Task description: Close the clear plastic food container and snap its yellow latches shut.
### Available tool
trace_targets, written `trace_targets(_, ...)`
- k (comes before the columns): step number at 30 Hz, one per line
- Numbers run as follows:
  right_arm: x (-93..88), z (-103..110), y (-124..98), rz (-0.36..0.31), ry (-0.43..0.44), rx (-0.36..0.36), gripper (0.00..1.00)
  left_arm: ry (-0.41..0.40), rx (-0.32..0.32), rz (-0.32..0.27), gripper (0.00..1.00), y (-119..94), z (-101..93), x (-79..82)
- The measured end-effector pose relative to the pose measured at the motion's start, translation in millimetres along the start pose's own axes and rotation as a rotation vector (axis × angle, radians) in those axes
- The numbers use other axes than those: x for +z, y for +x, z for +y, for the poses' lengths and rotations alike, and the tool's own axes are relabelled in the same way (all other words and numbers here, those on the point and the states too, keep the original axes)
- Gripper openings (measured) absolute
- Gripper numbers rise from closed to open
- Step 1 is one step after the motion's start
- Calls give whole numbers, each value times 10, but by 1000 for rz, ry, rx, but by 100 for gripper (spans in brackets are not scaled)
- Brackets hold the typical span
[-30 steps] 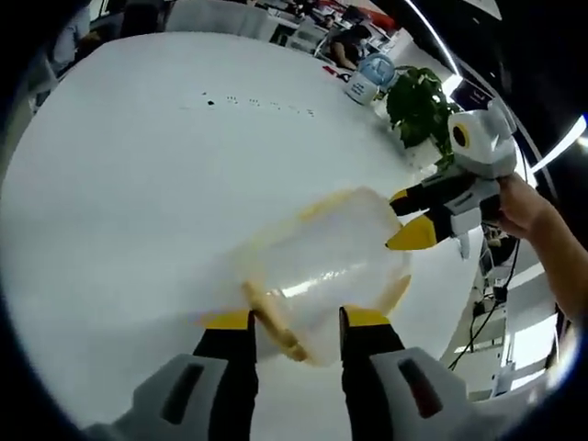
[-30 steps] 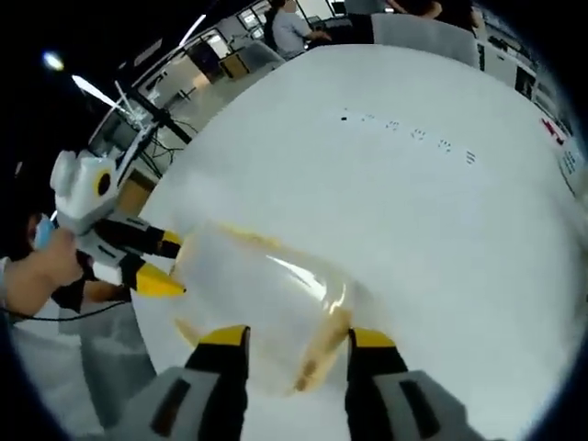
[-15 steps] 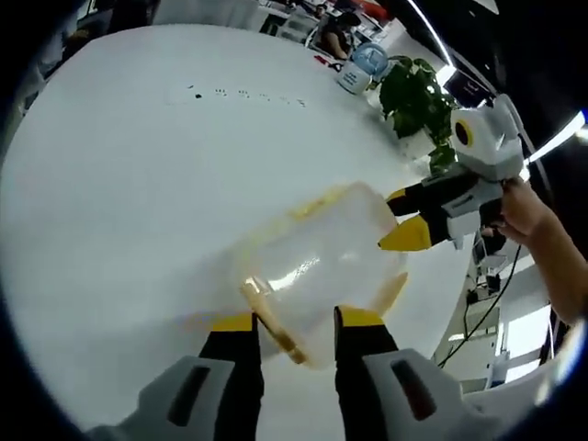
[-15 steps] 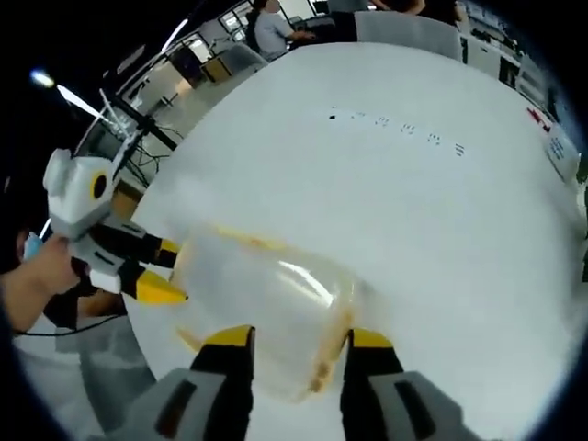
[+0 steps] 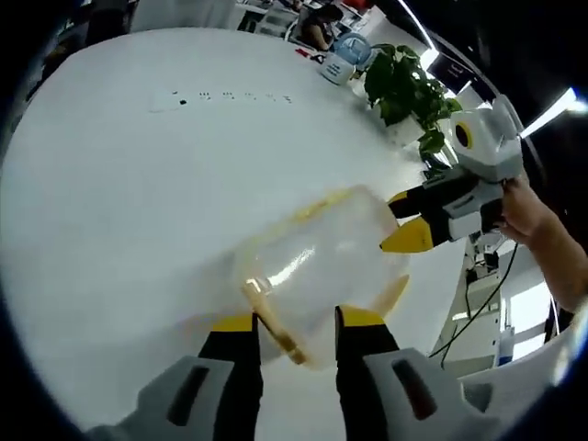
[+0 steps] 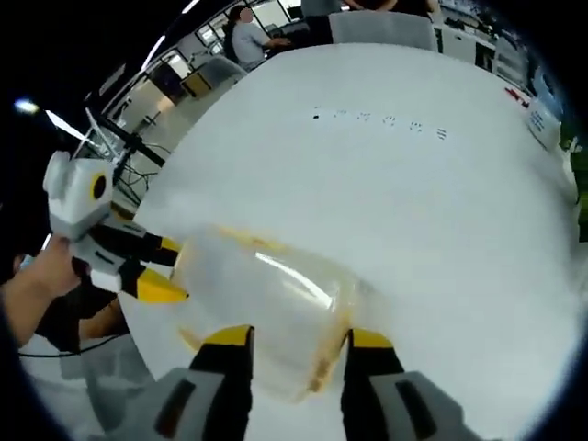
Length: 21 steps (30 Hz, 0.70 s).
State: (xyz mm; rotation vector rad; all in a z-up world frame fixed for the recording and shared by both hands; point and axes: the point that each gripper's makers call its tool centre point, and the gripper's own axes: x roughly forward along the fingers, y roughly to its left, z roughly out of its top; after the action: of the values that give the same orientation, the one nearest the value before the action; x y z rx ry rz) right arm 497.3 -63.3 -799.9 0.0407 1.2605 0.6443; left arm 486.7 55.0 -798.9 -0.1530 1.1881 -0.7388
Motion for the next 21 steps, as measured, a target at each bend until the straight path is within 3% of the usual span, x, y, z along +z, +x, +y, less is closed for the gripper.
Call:
trace_targets(16, -92, 92, 1, -74, 159, -59, 36, 86, -21, 50, 28, -19, 79, 84)
trace_targets(21, -93, 90, 5, -90, 171, -61, 37, 98, -22, 55, 28, -15, 94, 97)
